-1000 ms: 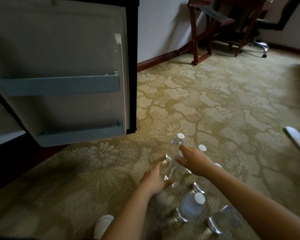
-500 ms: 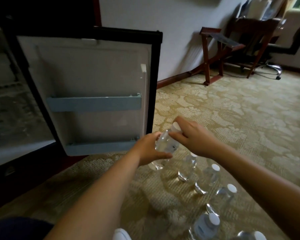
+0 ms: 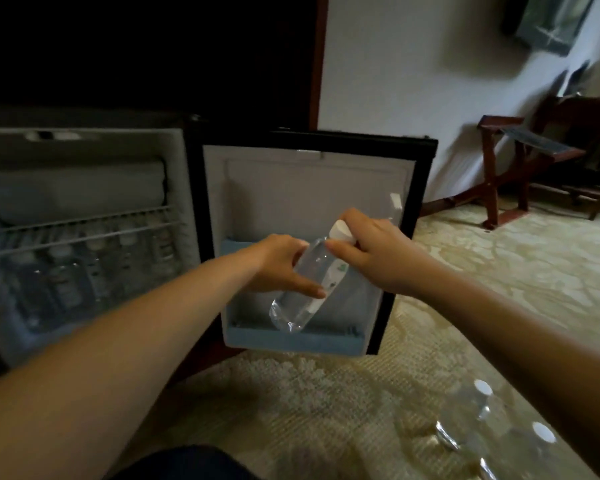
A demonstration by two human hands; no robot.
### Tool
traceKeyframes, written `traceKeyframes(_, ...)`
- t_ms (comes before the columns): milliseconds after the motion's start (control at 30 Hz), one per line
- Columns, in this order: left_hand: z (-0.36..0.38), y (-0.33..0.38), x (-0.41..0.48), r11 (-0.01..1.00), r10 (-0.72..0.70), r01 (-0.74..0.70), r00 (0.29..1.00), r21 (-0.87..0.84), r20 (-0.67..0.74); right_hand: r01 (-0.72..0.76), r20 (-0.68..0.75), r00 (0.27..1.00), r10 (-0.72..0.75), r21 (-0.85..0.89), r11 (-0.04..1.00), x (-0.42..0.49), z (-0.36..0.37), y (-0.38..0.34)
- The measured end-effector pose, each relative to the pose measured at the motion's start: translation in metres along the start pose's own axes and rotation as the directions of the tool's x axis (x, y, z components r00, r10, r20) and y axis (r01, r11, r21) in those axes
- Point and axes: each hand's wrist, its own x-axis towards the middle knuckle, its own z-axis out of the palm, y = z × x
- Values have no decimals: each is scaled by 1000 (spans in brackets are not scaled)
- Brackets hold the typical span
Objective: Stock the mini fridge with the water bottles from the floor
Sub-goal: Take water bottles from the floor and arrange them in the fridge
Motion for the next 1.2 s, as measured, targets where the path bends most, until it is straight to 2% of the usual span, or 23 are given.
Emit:
traceKeyframes(100,-23,-27,-16,998,-57,57,998,4,-23,49,1,999,-49,-14,999,28,14,-24)
traceKeyframes(267,-49,-89,-42,989,-130,123,988,-80,-81,164,48,986,-163,-27,986,76,40,-71)
traceKeyframes(433,-60,-137,-56,974,-198,181,973,-133,-122,201,87,977,-195,-67,977,119,71,-104)
traceKeyframes(533,-61,-171,-59,970,-237,224,958,-91,-164,215,140,969,-202,-84,973,148,94,-123)
traceKeyframes(667,-48,-213,-64,934,-334,302,928,-193,-163,252,235,946,-223,-104,962,183,138,-141)
traceKeyframes(800,-30,-265,-67,853,-507,485,857,-194,-88,175,286,947,-145,-85,981,211,194,-143)
traceKeyframes(900,-26,-299,-67,806,-590,583,804,-99,-74,158,285,950,-130,-79,984,223,234,-134)
traceKeyframes(1000,-24,-324,-65,772,-618,633,769,58,-162,69,278,959,-56,-37,997,234,267,-131)
traceKeyframes(1100,-18,-341,-64,696,-634,684,728,219,-259,4,265,964,-2,-8,1000,243,294,-127)
traceKeyframes(1200,-12,-351,-56,693,-604,694,707,194,-368,-83,158,985,76,39,996,252,315,-123)
